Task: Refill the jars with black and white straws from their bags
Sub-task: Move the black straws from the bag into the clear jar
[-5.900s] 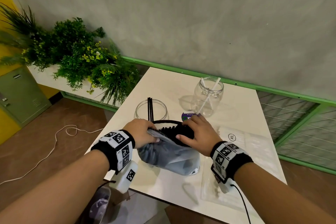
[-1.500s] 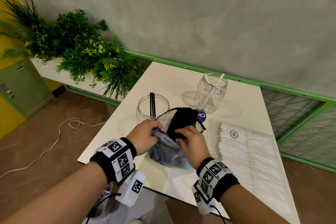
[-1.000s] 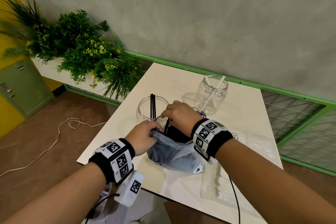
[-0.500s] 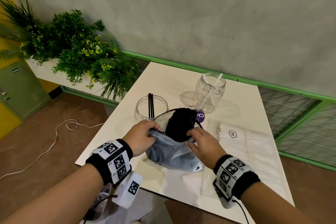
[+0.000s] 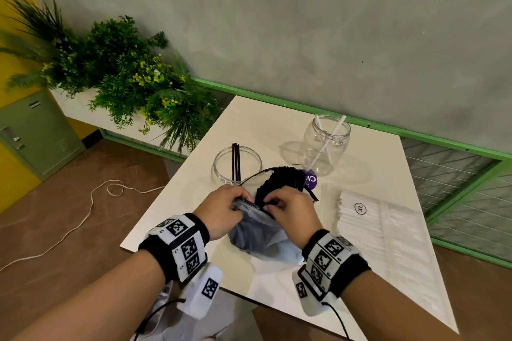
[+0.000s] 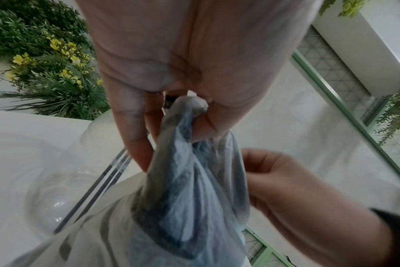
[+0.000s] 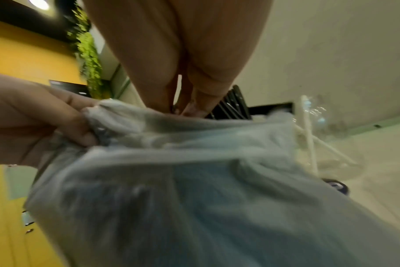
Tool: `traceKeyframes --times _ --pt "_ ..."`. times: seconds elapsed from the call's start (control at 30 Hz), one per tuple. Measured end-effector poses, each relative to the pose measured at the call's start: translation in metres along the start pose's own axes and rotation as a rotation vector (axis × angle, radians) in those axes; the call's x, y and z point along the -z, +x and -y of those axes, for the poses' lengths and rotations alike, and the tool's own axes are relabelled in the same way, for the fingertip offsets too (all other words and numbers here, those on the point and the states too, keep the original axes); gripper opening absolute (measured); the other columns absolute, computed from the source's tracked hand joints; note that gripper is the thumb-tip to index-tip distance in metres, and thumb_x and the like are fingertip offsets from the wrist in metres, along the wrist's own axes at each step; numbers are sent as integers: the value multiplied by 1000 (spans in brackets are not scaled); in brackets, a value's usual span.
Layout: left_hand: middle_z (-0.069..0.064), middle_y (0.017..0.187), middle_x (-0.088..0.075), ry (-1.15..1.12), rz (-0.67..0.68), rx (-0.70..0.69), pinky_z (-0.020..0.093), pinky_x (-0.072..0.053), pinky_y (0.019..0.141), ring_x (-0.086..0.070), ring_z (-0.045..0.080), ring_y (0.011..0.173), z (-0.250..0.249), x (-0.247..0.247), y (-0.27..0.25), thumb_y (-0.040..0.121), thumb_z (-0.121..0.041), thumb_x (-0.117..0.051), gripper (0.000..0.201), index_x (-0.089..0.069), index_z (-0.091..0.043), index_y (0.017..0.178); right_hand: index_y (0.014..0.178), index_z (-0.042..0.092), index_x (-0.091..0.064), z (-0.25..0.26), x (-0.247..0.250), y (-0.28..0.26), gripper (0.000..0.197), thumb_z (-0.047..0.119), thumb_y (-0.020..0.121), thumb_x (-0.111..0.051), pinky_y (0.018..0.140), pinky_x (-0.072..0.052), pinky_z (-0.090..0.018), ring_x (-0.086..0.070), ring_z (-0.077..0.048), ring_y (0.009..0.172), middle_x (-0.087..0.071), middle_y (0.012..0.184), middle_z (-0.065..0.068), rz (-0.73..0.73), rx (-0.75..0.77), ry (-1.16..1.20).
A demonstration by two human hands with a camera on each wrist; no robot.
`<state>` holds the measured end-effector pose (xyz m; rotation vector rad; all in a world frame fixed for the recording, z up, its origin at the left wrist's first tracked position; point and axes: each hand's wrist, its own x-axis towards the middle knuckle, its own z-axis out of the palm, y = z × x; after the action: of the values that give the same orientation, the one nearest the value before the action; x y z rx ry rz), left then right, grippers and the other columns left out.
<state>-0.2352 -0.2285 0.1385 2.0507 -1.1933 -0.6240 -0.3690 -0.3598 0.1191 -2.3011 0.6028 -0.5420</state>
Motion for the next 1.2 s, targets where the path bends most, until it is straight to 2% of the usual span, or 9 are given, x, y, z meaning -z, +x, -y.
traceKeyframes --times 0.13,0.27,0.47,0.63,0.73,0.87,0.97,1.07,1.2 --pt "6 110 -57 24 -5 3 18 -37 76 -55 19 98 0 1 1 77 3 -56 33 -63 -16 103 99 9 -69 25 8 30 21 1 79 -70 76 -50 -26 -61 -18 79 -65 93 -6 -50 253 -87" --pt "6 110 -55 19 -19 16 13 -34 72 -53 16 95 2 0 3 79 4 -56 32 -63 -14 105 89 9 -74 26 5 52 22 5 68 -80 63 -53 -43 -57 -32 76 -66 81 -8 42 403 -443" --pt "2 107 -55 -37 -80 -27 4 -36 77 -52 12 97 13 2 2 74 10 -54 47 -56 -34 90 99 10 -68 13 21 20 19 23 92 -57 79 -43 -30 -51 -23 86 -60 94 -4 -205 446 -191" --pt "2 109 -53 -131 -177 -68 0 -33 79 -51 -4 97 15 -3 -3 75 16 -53 56 -53 -37 90 131 16 -50 -29 14 -27 64 55 80 -59 95 -39 -32 -46 -19 108 -57 121 0 248 331 -378" --pt "-2 114 -50 -128 -216 -83 -4 -29 84 -51 2 103 14 -7 -5 77 17 -52 56 -59 -36 97 141 22 -38 -32 7 -28 75 48 77 -67 98 -28 -31 -41 -19 118 -53 128 5 342 211 -462" --pt "-6 125 -43 -96 -194 -74 -7 -26 86 -43 2 112 9 -10 -8 80 15 -47 56 -66 -34 101 122 22 -49 -20 -2 -23 48 35 79 -66 92 -27 -31 -50 -20 106 -60 112 4 280 122 -543" --pt "-7 125 -41 -118 -184 -30 -6 -27 81 -47 4 111 5 -13 -12 76 -8 -61 25 -67 -29 89 101 22 -43 -19 -7 -22 31 16 76 -61 81 -29 -29 -54 -23 81 -58 87 5 245 58 -529" --pt "-10 119 -40 -50 -218 -12 2 -31 79 -51 3 104 7 -19 -13 73 -33 -73 19 -59 -24 81 89 23 -32 -24 -12 -25 37 3 73 -58 69 -28 -30 -40 -26 63 -49 73 4 129 21 -440" --pt "-9 115 -43 32 -284 -32 10 -30 79 -51 3 96 3 -24 -10 75 -33 -76 31 -48 -27 64 80 28 -31 -33 -20 -34 50 0 64 -69 56 -30 -28 -40 -25 56 -55 73 -1 63 70 -371"
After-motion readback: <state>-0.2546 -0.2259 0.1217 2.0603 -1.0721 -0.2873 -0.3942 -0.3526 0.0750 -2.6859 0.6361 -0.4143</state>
